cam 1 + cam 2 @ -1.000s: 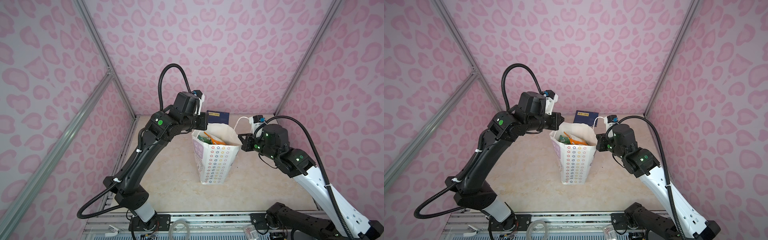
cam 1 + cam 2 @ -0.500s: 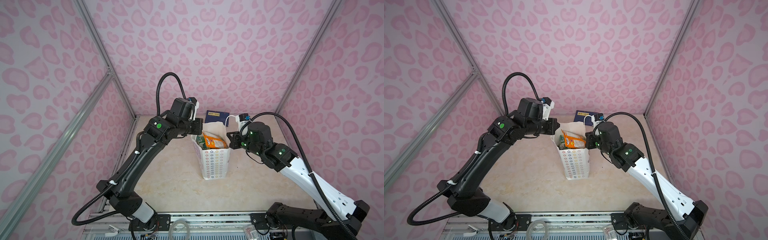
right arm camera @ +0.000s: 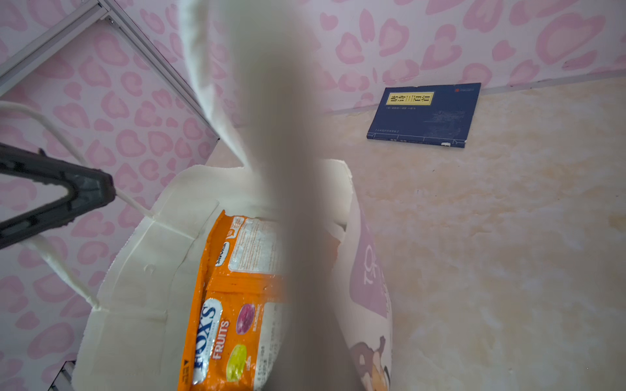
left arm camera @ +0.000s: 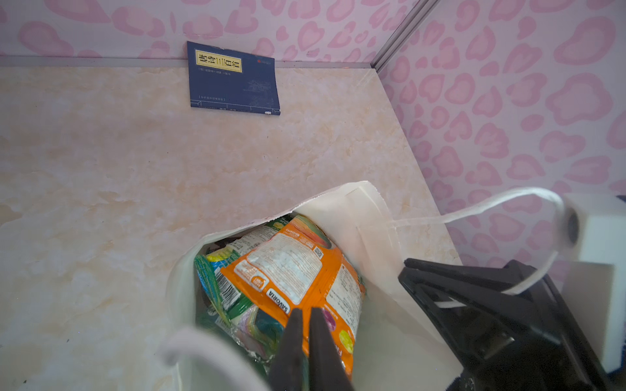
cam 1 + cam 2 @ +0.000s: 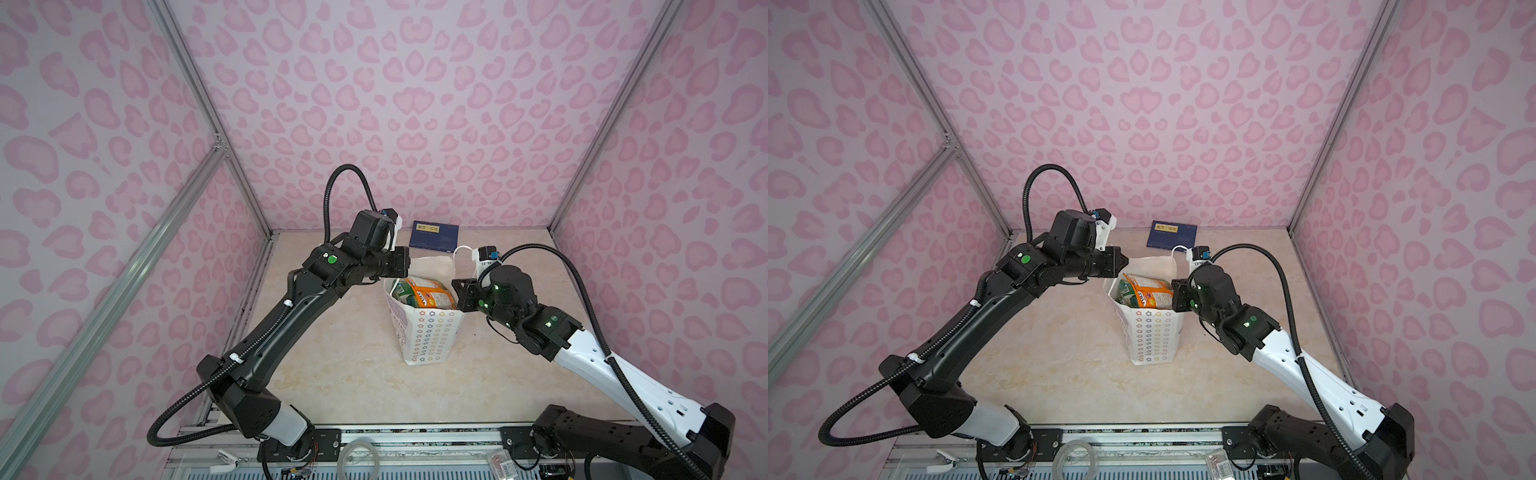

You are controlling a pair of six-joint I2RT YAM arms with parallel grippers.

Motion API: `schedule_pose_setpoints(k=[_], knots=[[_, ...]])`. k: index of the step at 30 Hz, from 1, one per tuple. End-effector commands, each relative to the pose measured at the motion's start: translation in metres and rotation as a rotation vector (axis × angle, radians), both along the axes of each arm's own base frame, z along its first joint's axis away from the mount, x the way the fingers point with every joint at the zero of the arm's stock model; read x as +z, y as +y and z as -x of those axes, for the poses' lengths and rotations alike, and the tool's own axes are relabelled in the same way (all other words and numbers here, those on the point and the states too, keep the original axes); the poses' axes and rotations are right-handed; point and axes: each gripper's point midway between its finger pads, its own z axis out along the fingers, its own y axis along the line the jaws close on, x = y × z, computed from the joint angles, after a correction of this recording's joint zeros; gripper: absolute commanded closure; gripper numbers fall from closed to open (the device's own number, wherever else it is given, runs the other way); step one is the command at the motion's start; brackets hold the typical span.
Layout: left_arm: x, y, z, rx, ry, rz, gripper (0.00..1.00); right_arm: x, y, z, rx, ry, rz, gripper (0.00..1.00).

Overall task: Place the snacks into the paper bag
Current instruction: 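Release the bag handle with the right gripper while the left gripper hovers above the bag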

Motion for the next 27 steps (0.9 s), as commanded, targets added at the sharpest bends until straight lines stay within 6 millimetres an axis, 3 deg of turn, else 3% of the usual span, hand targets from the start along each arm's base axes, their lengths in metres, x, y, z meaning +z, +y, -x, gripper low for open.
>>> schedule_pose_setpoints(k=[1, 9, 16, 22, 27], knots=[[0.021, -0.002, 0.001, 0.002, -0.046, 0.065, 0.7, 0.013, -0.002, -0.003, -0.027, -0.037, -0.034, 0.68], [0.038, 0.011, 0.013, 0.009, -0.079, 0.078, 0.03, 0.035, -0.001, 0.003, -0.001, -0.052, -0.059, 0.3], [0.043, 0.017, 0.03, -0.032, -0.071, 0.072, 0.03, 0.042, -0.015, 0.007, -0.065, -0.033, -0.065, 0.02], [0.046, 0.019, 0.045, -0.087, -0.069, 0.066, 0.03, 0.054, -0.03, 0.009, -0.119, -0.049, -0.048, 0.02], [0.046, 0.034, 0.052, -0.064, -0.077, 0.023, 0.03, 0.066, -0.037, 0.012, -0.136, -0.07, -0.045, 0.02]])
